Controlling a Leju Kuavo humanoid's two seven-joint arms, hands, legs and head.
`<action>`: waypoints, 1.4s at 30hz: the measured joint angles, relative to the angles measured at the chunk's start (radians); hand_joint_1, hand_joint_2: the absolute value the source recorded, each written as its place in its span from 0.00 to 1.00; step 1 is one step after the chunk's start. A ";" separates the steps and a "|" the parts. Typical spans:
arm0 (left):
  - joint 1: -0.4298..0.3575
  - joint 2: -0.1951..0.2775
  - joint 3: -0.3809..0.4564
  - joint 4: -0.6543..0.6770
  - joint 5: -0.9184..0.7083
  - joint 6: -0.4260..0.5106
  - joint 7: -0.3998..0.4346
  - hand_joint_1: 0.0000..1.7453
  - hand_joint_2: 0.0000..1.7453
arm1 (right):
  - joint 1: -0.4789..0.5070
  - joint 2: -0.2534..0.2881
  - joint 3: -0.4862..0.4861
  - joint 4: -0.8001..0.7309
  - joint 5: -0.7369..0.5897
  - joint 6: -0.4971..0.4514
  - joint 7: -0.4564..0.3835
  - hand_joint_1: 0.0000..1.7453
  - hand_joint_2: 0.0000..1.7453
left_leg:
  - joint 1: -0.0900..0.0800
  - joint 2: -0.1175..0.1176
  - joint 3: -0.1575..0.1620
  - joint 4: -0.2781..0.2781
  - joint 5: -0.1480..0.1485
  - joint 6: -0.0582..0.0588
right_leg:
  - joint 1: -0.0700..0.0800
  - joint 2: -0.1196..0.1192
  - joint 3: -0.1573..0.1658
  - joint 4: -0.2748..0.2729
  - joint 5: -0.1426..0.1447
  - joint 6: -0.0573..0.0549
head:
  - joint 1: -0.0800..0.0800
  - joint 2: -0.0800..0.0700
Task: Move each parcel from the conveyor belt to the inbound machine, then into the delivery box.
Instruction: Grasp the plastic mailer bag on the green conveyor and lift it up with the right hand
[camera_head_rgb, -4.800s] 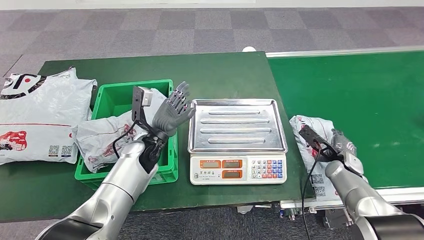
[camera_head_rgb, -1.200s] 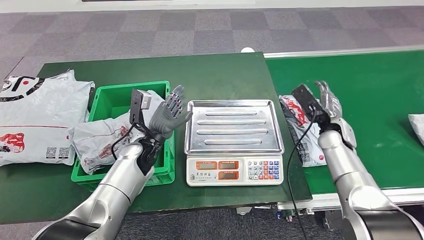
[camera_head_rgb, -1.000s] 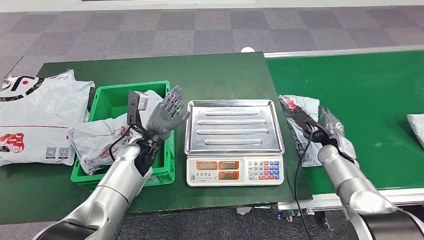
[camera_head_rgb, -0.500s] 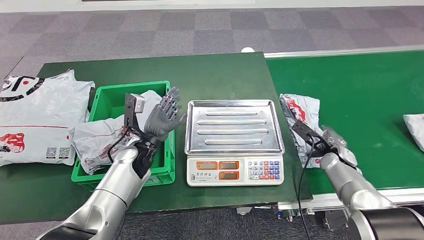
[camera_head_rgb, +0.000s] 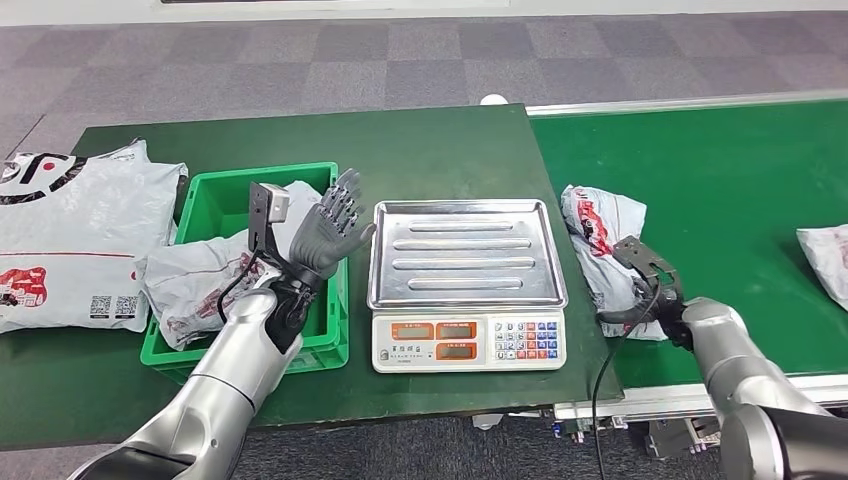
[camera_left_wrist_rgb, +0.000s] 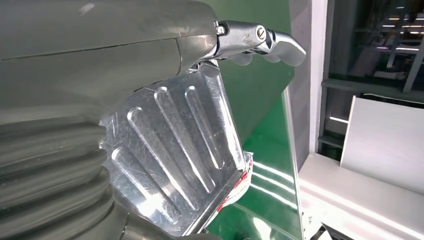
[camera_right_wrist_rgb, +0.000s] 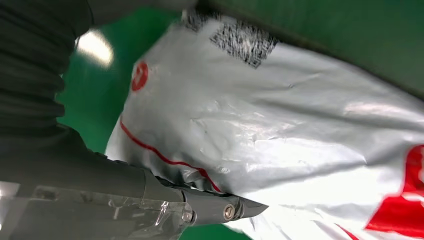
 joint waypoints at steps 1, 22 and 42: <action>-0.001 0.000 0.000 0.002 -0.002 0.000 -0.006 0.00 1.00 | 0.000 -0.002 -0.018 0.001 -0.012 0.026 -0.008 1.00 1.00 | 0.000 0.001 0.000 0.000 0.000 0.000 | 0.000 0.001 0.000 0.000 0.000 0.000 | 0.000 0.000; -0.001 -0.009 0.000 0.014 -0.024 -0.009 -0.001 0.00 1.00 | -0.002 0.051 -0.043 0.002 0.123 -0.176 -0.058 1.00 1.00 | 0.000 0.003 0.000 -0.001 -0.001 -0.001 | 0.001 0.003 0.000 0.001 0.000 0.000 | 0.000 0.000; 0.031 -0.015 0.006 -0.031 -0.059 -0.006 0.026 0.00 1.00 | -0.013 0.125 -0.086 -0.327 0.088 -0.373 -0.301 1.00 1.00 | 0.000 -0.001 -0.002 0.000 0.001 0.000 | 0.000 -0.001 -0.002 0.001 0.000 0.000 | 0.000 0.000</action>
